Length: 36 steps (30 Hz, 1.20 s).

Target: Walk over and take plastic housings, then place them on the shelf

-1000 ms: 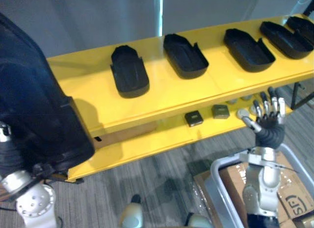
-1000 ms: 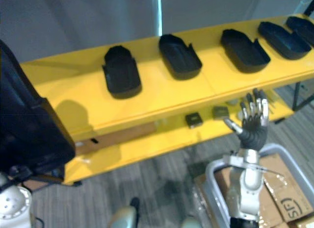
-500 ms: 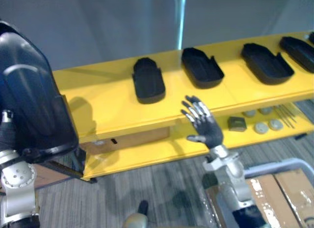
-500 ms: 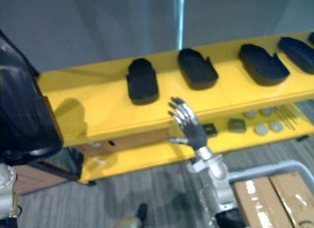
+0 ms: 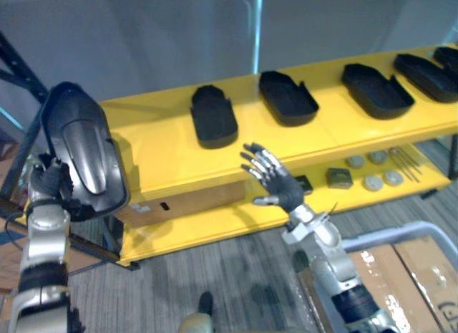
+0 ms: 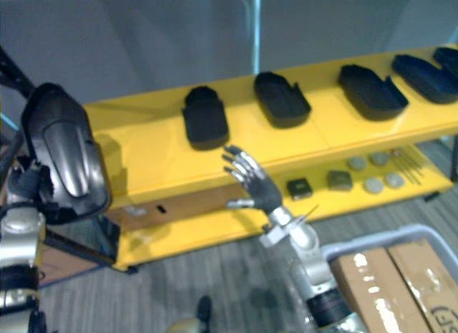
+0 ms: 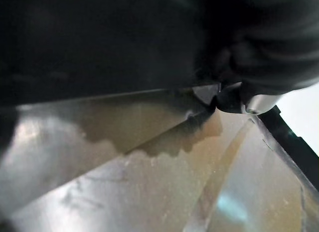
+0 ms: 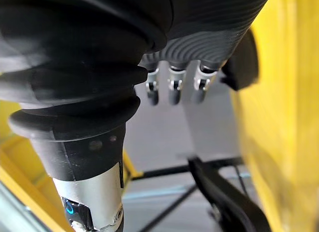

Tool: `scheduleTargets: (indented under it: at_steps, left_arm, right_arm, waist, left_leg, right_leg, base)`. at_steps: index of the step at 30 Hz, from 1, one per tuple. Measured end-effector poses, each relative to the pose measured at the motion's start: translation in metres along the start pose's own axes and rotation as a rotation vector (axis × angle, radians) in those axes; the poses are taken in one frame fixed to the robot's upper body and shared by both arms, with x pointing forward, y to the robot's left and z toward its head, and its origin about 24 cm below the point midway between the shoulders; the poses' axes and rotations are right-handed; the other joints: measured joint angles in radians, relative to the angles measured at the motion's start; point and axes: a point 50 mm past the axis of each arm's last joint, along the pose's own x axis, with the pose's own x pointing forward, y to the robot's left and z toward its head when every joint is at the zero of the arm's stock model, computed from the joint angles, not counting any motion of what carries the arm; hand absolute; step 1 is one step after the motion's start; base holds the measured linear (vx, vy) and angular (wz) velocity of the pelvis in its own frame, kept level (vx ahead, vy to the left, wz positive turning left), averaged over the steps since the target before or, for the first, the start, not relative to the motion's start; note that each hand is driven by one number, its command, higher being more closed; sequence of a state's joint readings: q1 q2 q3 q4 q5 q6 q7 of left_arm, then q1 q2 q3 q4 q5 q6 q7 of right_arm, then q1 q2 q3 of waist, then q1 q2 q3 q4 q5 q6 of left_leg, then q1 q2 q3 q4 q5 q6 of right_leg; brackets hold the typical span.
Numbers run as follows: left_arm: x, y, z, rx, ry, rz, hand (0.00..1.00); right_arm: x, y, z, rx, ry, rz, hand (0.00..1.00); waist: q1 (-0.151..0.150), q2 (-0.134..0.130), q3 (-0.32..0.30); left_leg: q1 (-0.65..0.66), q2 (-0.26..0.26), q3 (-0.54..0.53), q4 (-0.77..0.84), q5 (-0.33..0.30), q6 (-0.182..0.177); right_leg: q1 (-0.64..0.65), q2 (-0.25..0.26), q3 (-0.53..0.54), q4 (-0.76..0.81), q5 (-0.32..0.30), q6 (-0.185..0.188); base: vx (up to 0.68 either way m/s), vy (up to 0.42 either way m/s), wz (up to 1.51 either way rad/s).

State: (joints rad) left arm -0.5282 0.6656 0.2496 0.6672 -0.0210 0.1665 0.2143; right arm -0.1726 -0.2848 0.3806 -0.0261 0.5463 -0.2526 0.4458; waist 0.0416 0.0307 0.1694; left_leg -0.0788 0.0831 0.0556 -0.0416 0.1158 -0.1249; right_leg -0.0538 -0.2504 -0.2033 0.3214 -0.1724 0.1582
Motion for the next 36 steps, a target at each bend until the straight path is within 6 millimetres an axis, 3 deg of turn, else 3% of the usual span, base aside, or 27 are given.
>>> scheduleTargets:
  at_steps: [4, 11, 16, 20, 25, 30, 36]
  left_arm:
    - [0.013, -0.003, 0.033, -0.039, -0.008, 0.001, 1.00]
    - [0.022, 0.001, 0.063, -0.074, 0.017, 0.022, 1.00]
    - [0.026, 0.025, 0.086, -0.004, 0.027, 0.093, 1.00]
    - [0.027, 0.029, 0.104, 0.032, 0.012, 0.116, 1.00]
    - [0.028, 0.043, 0.110, 0.187, 0.015, 0.159, 1.00]
    - [0.027, 0.042, 0.114, 0.271, 0.043, 0.140, 1.00]
    - [0.028, 0.042, 0.104, 0.283, 0.123, 0.111, 1.00]
  right_arm:
    - [0.011, 0.023, 0.009, 0.011, -0.032, 0.138, 0.00]
    - [0.020, 0.049, 0.003, 0.057, 0.013, 0.261, 0.00]
    - [0.020, 0.062, 0.004, 0.098, 0.003, 0.308, 0.00]
    - [0.020, 0.069, 0.004, 0.116, 0.000, 0.330, 0.00]
    - [0.020, 0.077, 0.004, 0.129, -0.002, 0.357, 0.00]
    - [0.020, 0.077, 0.005, 0.131, -0.002, 0.344, 0.00]
    - [0.018, 0.076, 0.003, 0.135, 0.005, 0.330, 0.00]
  waist:
    - [-0.015, 0.002, 0.054]
    - [-0.049, -0.007, 0.106]
    - [-0.058, 0.003, 0.147]
    - [-0.061, 0.004, 0.155]
    - [-0.058, 0.007, 0.172]
    - [-0.055, 0.008, 0.211]
    - [-0.054, 0.002, 0.218]
  left_leg:
    - [-0.013, 0.008, 0.024, 0.004, 0.000, -0.001]
    - [-0.064, 0.018, 0.102, 0.086, -0.014, 0.006]
    - [-0.122, 0.061, 0.157, 0.245, -0.109, 0.010]
    - [-0.172, 0.084, 0.181, 0.346, -0.158, 0.017]
    - [-0.222, 0.108, 0.229, 0.428, -0.189, 0.028]
    - [-0.238, 0.133, 0.230, 0.476, -0.214, 0.029]
    - [-0.272, 0.150, 0.231, 0.506, -0.216, 0.031]
  right_leg:
    - [-0.057, -0.014, 0.024, 0.082, -0.033, -0.003]
    - [-0.102, -0.024, 0.047, 0.119, -0.042, -0.005]
    - [-0.114, -0.010, 0.075, 0.122, -0.042, -0.004]
    - [-0.125, -0.009, 0.080, 0.130, -0.040, -0.002]
    - [-0.160, -0.008, 0.098, 0.146, -0.039, 0.002]
    - [-0.166, 0.007, 0.105, 0.158, -0.039, 0.002]
    - [-0.206, 0.022, 0.121, 0.175, -0.037, 0.006]
  base:
    - [-0.04, -0.023, -0.06]
    - [-0.01, -0.007, -0.06]
    - [-0.03, 0.003, -0.21]
    - [-0.02, 0.025, -0.06]
    - [-0.01, 0.035, -0.08]
    - [-0.04, 0.001, -0.07]
    - [-0.05, -0.007, -0.06]
